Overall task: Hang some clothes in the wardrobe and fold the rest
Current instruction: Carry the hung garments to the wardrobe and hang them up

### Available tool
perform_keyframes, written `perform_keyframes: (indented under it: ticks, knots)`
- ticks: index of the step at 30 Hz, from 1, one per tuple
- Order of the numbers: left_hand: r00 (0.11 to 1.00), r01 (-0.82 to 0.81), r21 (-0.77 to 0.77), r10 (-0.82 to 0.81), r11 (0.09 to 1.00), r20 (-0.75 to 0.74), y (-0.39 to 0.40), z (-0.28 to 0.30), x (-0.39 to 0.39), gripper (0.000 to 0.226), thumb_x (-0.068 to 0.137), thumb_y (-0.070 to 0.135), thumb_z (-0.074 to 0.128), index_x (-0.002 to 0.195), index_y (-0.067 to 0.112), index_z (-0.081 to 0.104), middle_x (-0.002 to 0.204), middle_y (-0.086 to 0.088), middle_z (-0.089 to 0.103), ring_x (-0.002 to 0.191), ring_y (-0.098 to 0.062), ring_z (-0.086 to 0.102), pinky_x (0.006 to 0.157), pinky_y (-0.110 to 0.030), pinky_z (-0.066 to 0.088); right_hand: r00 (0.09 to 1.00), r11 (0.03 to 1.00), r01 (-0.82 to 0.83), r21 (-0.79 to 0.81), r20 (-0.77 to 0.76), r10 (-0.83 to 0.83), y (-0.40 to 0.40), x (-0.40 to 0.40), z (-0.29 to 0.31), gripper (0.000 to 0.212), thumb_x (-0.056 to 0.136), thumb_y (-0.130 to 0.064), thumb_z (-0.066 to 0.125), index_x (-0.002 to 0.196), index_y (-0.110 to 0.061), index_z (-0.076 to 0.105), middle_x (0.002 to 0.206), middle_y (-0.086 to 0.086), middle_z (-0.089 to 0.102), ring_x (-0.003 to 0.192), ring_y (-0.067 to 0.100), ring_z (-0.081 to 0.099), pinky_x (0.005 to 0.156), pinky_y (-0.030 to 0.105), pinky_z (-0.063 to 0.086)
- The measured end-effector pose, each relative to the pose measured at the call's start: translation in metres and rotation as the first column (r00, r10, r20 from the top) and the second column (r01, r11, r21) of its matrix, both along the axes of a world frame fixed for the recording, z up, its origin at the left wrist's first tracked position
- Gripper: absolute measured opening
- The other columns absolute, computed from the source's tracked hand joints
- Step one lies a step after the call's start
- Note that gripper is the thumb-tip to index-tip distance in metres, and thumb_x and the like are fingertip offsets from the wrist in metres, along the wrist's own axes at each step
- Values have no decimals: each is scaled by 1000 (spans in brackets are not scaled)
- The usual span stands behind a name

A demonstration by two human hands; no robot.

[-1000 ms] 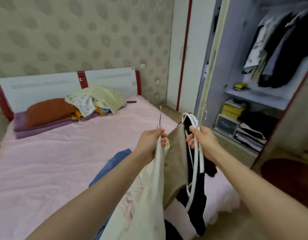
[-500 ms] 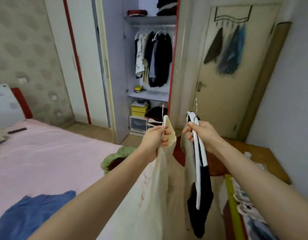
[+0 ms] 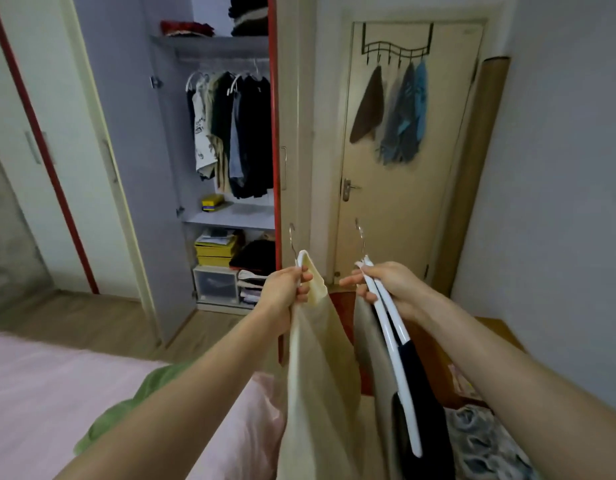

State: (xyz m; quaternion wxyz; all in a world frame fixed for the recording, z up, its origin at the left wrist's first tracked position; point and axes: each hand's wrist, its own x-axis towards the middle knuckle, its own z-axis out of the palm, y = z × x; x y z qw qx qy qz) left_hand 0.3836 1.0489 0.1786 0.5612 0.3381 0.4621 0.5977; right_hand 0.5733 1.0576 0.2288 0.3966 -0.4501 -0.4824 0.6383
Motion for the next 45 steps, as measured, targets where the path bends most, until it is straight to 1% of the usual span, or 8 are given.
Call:
perform_keyframes:
  ticks: [8, 13, 17, 22, 28, 31, 38, 45]
  knots:
    - [998, -59, 3, 59, 998, 33, 173, -3, -60, 17, 93, 5, 39, 97, 5, 56, 72, -2, 52, 42, -6, 37, 35, -16, 32, 987, 995, 96, -39, 133, -90, 179, -85, -34, 27, 98, -13, 52, 98, 12, 63, 82, 23, 71, 46, 15, 61, 42, 21, 47]
    - [991, -131, -3, 131, 991, -7, 274, 6, -112, 18, 97, 7, 40, 100, 5, 57, 73, -4, 54, 39, -5, 38, 34, -15, 32, 988, 992, 99, -73, 123, -89, 279, -151, -37, 29, 94, -14, 59, 89, 14, 63, 77, 27, 67, 48, 21, 66, 43, 22, 51]
    - [984, -165, 20, 165, 986, -64, 350, 27, -156, 18, 98, 7, 39, 97, 6, 57, 76, -4, 54, 40, -5, 38, 35, -15, 32, 981, 999, 41, -33, 191, -34, 353, -195, -26, 34, 96, -21, 57, 81, 9, 64, 72, 23, 69, 52, 21, 66, 45, 23, 52]
    - [967, -230, 28, 232, 973, -105, 446, 41, -204, 17, 99, 7, 38, 99, 5, 55, 73, -1, 51, 38, -3, 35, 35, -13, 30, 981, 998, -55, -8, 184, 56, 451, -250, -16, 35, 101, -20, 47, 93, 11, 61, 68, 20, 64, 48, 19, 61, 43, 20, 50]
    - [917, -378, 67, 384, 923, -112, 527, 71, -268, 24, 98, 5, 38, 82, 7, 55, 66, 0, 42, 39, -4, 27, 34, -13, 22, 964, 968, -234, 90, 152, 219, 564, -316, 3, 11, 97, -3, 46, 97, 3, 55, 75, 13, 65, 49, 17, 60, 43, 22, 47]
    - [886, -428, 76, 435, 901, -163, 545, 96, -298, 22, 98, 5, 38, 91, 5, 58, 63, 1, 45, 36, -4, 29, 33, -14, 24, 952, 951, -284, 124, 153, 264, 602, -354, 23, 20, 97, -1, 43, 80, -2, 53, 76, 13, 65, 52, 19, 59, 47, 25, 46]
    - [875, -419, 133, 438, 898, -207, 593, 138, -345, 20, 100, 5, 37, 97, 2, 57, 64, -1, 48, 35, -3, 32, 34, -14, 28, 979, 958, -198, 207, -12, 204, 677, -424, 62, 33, 98, 0, 40, 66, -3, 48, 63, 11, 57, 40, 14, 46, 36, 20, 31]
    - [925, -263, 178, 301, 948, -234, 692, 154, -401, 25, 100, 2, 36, 84, 0, 55, 51, 3, 48, 32, -1, 30, 32, -12, 25, 998, 936, -62, 347, 49, 48, 754, -480, 52, 36, 98, -5, 42, 64, -5, 54, 61, 12, 60, 44, 18, 44, 35, 21, 31]
